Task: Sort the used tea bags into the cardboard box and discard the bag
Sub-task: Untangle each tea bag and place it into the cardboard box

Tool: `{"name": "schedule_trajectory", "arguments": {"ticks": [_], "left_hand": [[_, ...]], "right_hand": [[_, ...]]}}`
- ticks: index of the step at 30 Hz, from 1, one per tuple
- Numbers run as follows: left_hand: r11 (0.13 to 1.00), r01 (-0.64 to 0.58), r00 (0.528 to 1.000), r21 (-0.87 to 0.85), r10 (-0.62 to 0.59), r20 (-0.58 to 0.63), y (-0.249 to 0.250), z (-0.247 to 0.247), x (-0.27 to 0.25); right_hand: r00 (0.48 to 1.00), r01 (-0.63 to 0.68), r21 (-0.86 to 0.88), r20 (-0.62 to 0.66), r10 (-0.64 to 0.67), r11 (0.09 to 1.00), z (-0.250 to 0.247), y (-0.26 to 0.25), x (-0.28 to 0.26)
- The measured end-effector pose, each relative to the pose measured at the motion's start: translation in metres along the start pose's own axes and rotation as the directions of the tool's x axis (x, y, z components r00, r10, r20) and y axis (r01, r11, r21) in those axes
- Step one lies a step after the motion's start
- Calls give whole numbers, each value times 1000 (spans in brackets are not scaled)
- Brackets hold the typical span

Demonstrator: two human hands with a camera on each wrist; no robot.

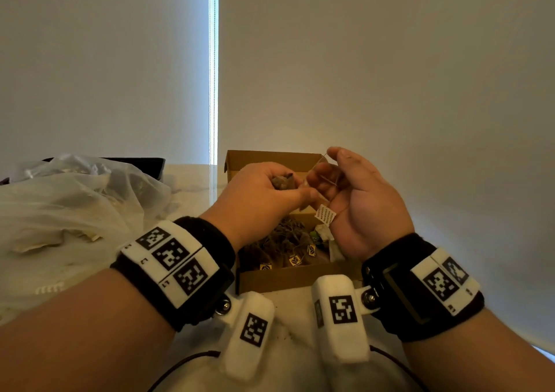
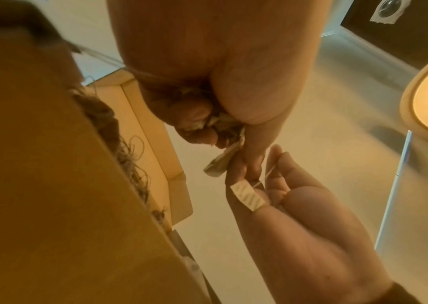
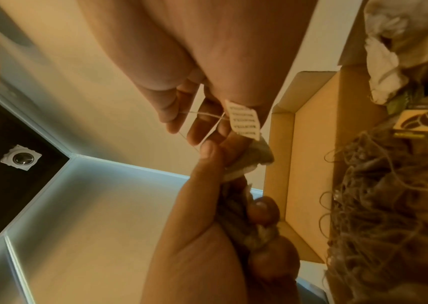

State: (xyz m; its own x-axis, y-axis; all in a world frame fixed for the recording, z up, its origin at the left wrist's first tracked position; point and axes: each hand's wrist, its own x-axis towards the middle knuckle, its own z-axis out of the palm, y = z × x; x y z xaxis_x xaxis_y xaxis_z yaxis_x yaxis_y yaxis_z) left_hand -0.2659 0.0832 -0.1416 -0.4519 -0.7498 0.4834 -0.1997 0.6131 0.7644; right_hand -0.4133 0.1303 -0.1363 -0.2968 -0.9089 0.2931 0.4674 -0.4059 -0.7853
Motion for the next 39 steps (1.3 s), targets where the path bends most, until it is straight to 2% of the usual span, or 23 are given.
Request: {"name": "schedule_trajectory", "arguments": {"ticks": [3,9,15,19,21,25,30,35,39], "left_hand": [[1000,-5,1000,15,4,23,0,-3,0],[998,31,998,50,-34,61,-5,-5,0],[991,70,986,115,-86,140,-1,-5,1],[983,88,974,164,-119,192,2,-1,1],[981,75,974,179,-110,196,3,1,0],[980,64,970,188,-105,219,7,3,-1],[974,50,960,220,-108,260,8,4,-1],[969,45,971,244,-99,215,9,4,-2],[967,19,958,256,-90,271,12,-3,-1]], "right_hand": [[1000,12,-63,-4,-12,998,1,3,-1],[989,69,-247,-110,-99,967,1,1,-3],[992,15,-66,-127,-23,998,4,1,-2],[976,-41,-12,-215,38,999,6,3,-1],[971,-47,-2,-233,46,999,6,4,-2],[967,-53,-86,-254,29,995,8,8,-5],[968,-80,-115,-245,50,990,10,11,-5],[986,-22,-306,-163,-30,952,5,9,-4],[993,-101,-439,-95,66,893,-6,0,0]]}}
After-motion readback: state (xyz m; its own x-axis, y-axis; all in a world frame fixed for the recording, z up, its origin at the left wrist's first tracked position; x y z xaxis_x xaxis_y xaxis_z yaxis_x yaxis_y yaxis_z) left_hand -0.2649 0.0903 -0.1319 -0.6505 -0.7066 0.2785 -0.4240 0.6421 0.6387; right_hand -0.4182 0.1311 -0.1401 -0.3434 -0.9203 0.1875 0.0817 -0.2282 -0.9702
